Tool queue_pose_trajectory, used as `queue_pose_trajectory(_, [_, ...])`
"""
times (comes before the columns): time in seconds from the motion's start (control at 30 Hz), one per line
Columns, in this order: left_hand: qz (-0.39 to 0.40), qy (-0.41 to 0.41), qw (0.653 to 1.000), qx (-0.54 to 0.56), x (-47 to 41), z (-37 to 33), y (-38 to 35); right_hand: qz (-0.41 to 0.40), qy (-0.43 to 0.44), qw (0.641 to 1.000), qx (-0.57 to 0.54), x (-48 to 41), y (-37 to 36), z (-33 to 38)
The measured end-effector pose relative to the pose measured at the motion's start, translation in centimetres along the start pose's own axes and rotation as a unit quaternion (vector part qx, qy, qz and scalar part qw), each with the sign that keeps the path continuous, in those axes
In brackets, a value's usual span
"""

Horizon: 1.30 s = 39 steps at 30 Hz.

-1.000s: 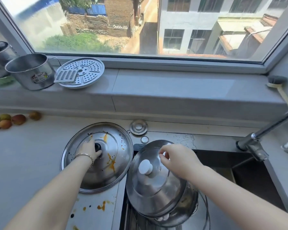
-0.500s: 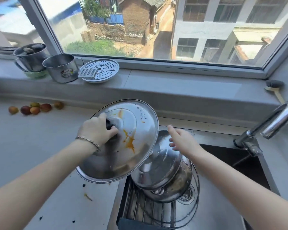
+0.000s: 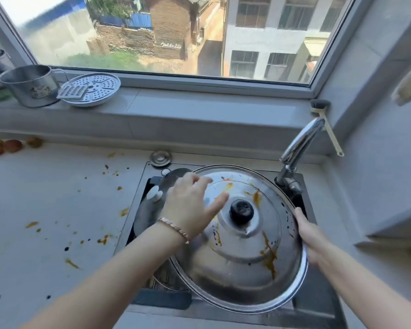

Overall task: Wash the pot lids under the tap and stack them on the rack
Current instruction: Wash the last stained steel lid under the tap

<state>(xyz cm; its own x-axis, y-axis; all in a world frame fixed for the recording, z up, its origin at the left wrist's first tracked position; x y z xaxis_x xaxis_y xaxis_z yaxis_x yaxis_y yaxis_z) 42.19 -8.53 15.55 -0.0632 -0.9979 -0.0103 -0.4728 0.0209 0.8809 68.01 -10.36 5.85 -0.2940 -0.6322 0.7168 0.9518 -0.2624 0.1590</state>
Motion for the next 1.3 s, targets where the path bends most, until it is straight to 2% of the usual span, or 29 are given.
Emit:
queue_pose_trajectory(0.07, [-0.01, 0.102, 0.993, 0.053, -0.4, 1.8, -1.7, -0.017, -0.025, 0.999, -0.014, -1.5, 3.4, -1.7])
queue_pose_trajectory(0.1, [0.018, 0.182, 0.974, 0.136, -0.5, 2.8, -2.7, -0.019, -0.03, 0.999, -0.02, -2.2, 4.8, -2.4])
queue_pose_trajectory(0.13, [0.051, 0.266, 0.927, 0.258, -0.1, 2.9, -3.8, -0.02, -0.034, 0.999, -0.022, -3.3, 6.1, -3.1])
queue_pose_trajectory(0.2, [0.137, 0.388, 0.761, 0.502, 1.2, 1.9, -6.1, -0.018, -0.041, 0.999, -0.014, -4.2, 7.4, -3.6])
queue_pose_trajectory(0.23, [0.148, 0.408, 0.7, 0.568, 1.7, 0.8, -6.8, -0.01, -0.04, 0.999, -0.01, -5.2, 7.9, -4.0])
queue_pose_trajectory(0.27, [0.138, 0.418, 0.686, 0.579, 1.9, 0.4, -7.4, -0.003, -0.036, 0.999, -0.005, -5.3, 8.0, -3.8])
queue_pose_trajectory(0.3, [0.107, 0.431, 0.682, 0.58, 2.0, 0.4, -8.1, 0.005, -0.034, 0.999, -0.003, -5.7, 8.2, -3.7])
queue_pose_trajectory(0.4, [0.015, 0.449, 0.719, 0.53, 2.2, 0.0, -8.2, 0.022, -0.024, 0.999, 0.023, -6.1, 7.9, -2.7])
queue_pose_trajectory(0.53, [-0.034, 0.435, 0.767, 0.47, 1.1, -0.6, -7.6, -0.017, 0.026, 0.988, 0.151, -7.6, 6.8, -0.7])
queue_pose_trajectory(0.6, [-0.046, 0.429, 0.803, 0.41, 0.4, -0.7, -7.1, -0.023, 0.052, 0.983, 0.173, -9.3, 5.9, 0.5])
queue_pose_trajectory(0.67, [-0.056, 0.431, 0.824, 0.363, -0.3, -0.4, -7.0, -0.024, 0.063, 0.979, 0.192, -10.6, 4.9, 2.1])
queue_pose_trajectory(0.8, [-0.07, 0.439, 0.824, 0.352, -1.1, -0.4, -7.2, -0.014, 0.032, 0.978, 0.207, -12.5, 2.7, 5.4])
queue_pose_trajectory(0.93, [-0.088, 0.451, 0.805, 0.376, -1.5, -0.6, -7.5, 0.005, -0.025, 0.967, 0.253, -14.0, 1.7, 6.2])
queue_pose_trajectory(1.3, [-0.101, 0.45, 0.797, 0.39, -2.0, -2.7, -7.5, -0.047, 0.017, 0.956, 0.289, -15.6, 1.5, 5.7])
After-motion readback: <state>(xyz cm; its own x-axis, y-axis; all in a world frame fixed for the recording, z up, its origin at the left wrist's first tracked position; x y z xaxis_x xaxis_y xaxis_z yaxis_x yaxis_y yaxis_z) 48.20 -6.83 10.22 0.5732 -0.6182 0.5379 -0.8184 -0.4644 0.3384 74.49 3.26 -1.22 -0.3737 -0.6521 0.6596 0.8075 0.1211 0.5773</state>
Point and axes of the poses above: each hand's wrist, its own x-axis away from the middle knuckle, its own y-axis out of the back of the hand, z = x × y, the point moved 4 cm from there along -x, towards the middle knuckle, and after that the axes turned 3 degrees about x, right-handed, at the moved point
